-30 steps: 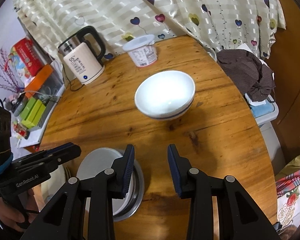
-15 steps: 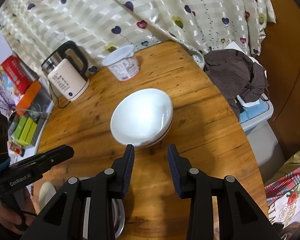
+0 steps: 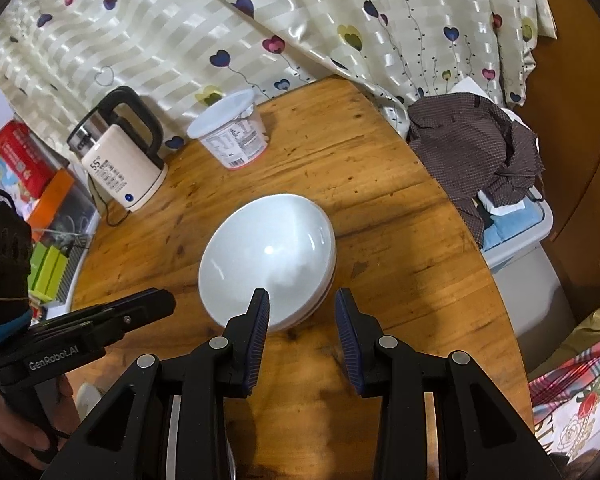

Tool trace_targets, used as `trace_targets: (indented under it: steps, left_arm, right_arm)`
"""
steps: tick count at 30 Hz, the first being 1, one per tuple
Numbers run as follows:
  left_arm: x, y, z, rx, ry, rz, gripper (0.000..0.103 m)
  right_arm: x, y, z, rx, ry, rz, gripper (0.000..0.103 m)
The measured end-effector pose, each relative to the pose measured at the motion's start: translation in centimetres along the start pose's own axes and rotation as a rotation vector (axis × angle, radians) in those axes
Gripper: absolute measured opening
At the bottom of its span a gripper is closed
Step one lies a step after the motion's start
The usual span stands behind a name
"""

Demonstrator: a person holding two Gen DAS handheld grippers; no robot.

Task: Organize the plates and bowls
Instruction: 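Close both grippers on the rim of the second white bowl, then lift the second white bowl with both grippers and carry it over the bowl stack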

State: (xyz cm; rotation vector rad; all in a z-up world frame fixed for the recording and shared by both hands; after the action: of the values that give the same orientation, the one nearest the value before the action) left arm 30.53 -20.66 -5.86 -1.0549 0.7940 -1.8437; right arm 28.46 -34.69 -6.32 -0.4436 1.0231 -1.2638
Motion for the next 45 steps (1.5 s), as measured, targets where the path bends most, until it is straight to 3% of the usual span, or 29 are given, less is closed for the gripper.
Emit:
trace_targets:
  steps: [10,17,22,45]
  left_arm:
    - [-0.3,2.8,1.2,-0.032,-0.027,-0.039,0.030]
    - [-0.4,4.1,1.4,-0.043,-0.032,-0.060,0.030]
    - [0.2,4.7,1.5,-0.043,-0.012,-0.087,0.030]
    - [0.4,1.4,0.5,0.011,0.006,-0.065,0.030]
  right_arm:
    - [0.6,2.4,0.5,-0.029,0.020,0.000,0.033]
    - [1.1,3.2,0.6,-0.033,0.030,-0.012,0.020]
    - [1.2,3.4,0.7,-0.029,0.033,-0.005,0.019]
    - [-1.3,0.0,0.1,0.019,-0.003,0.013,0.019]
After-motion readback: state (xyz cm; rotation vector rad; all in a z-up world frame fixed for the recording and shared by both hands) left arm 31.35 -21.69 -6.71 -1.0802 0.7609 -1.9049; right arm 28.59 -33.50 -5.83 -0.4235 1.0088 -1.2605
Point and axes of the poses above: each gripper's, at about its wrist camera, not at the fingertips, and y roughly the way its jaws point, x to its right, z to its top, the point moved 8 cm from there along y, roughly the way its jaws point, and after that the axes turned 1 degree about z, right-handed, at the moved point
